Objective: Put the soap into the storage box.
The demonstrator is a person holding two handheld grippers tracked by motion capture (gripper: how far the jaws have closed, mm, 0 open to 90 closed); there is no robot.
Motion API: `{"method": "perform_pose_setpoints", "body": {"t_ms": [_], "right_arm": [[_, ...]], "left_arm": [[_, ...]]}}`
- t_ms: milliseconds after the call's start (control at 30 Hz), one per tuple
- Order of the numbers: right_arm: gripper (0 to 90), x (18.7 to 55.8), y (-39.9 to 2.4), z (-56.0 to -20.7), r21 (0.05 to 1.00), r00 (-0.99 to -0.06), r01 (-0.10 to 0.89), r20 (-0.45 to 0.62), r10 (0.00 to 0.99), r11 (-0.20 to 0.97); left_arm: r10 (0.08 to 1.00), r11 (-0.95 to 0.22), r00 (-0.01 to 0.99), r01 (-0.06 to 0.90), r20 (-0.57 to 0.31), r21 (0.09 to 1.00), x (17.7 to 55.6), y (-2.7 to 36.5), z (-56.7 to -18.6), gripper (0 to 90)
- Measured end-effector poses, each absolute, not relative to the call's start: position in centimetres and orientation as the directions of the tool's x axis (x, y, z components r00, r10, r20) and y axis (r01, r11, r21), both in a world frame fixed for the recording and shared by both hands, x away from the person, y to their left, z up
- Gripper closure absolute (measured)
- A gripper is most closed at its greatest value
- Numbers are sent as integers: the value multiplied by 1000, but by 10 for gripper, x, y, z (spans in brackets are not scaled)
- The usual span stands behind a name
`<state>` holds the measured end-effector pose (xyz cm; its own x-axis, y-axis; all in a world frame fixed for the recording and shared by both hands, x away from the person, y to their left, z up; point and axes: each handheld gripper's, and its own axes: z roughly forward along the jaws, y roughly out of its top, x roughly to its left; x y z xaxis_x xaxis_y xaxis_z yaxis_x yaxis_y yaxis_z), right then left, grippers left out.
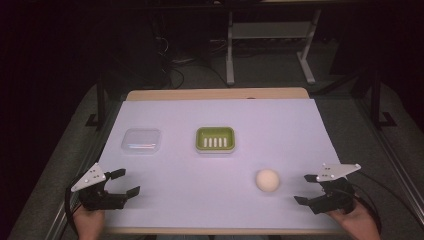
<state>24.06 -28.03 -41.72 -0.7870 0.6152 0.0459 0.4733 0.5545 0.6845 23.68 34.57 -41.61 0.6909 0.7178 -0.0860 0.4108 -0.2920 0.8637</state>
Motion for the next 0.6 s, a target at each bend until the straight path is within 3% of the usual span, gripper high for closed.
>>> {"method": "perform_pose_setpoints", "body": {"t_ms": [600], "right_arm": [[200, 255, -261, -411, 653, -810, 471, 54, 584, 593]], "left_arm": [[720, -280, 688, 409, -93, 868, 236, 347, -416, 133]]}}
